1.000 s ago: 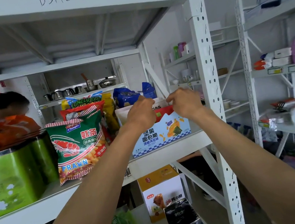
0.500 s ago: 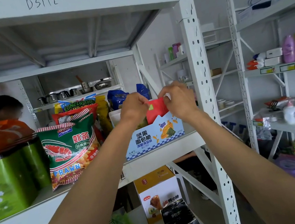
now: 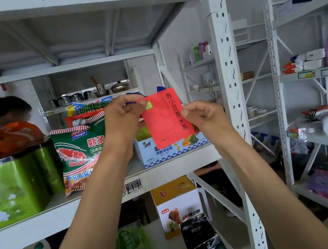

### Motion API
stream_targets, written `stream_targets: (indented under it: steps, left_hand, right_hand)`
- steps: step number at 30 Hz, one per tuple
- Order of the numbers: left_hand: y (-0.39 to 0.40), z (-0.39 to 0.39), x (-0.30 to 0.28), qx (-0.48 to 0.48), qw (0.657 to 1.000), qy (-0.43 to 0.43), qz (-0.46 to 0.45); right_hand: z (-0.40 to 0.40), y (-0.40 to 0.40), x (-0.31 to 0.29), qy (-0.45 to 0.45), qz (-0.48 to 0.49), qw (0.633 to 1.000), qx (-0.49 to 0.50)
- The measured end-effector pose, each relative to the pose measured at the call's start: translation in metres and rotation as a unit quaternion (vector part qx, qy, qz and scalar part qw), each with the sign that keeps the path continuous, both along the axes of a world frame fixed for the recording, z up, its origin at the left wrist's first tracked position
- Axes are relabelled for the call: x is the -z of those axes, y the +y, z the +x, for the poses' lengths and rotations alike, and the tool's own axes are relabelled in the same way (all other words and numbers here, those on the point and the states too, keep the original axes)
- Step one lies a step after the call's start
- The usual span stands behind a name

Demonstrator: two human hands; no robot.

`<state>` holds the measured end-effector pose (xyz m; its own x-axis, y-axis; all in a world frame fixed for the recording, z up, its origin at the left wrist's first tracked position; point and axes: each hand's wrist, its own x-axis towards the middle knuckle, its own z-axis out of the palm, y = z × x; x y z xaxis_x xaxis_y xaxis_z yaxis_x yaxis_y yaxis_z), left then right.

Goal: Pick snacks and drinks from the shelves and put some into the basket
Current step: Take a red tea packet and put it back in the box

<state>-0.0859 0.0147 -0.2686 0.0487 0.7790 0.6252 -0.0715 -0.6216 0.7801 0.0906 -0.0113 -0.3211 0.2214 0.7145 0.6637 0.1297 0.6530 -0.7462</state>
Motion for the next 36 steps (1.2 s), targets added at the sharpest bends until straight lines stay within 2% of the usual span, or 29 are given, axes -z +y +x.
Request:
stream_targets:
  steps: [4, 8, 12, 17, 23, 36]
  left_hand:
    - [-0.01, -0.005, 0.036, 0.036, 0.997, -0.009, -0.064]
    - [-0.026, -0.009, 0.075, 0.048, 0.996, 0.013, -0.072]
    - [-0.037, -0.016, 0.098, 0.069, 0.993, -0.019, -0.092]
    - [-0.049, -0.023, 0.11, 0.093, 0.99, -0.044, -0.098]
    - [-0.056, -0.032, 0.115, 0.104, 0.991, -0.025, -0.083]
    - [-0.062, -0.032, 0.116, 0.104, 0.989, -0.046, -0.098]
  right_hand:
    - [-0.012, -0.01, 0.024, 0.052, -0.018, 0.998, -0.021]
    - [-0.019, -0.018, 0.043, 0.06, -0.026, 0.998, -0.012]
    - [-0.025, -0.028, 0.056, 0.076, -0.066, 0.994, -0.041]
    - [-0.03, -0.039, 0.071, 0.092, -0.077, 0.989, -0.084]
    - [-0.035, -0.044, 0.08, 0.119, -0.075, 0.983, -0.115]
    - [-0.039, -0.05, 0.084, 0.13, -0.075, 0.983, -0.103]
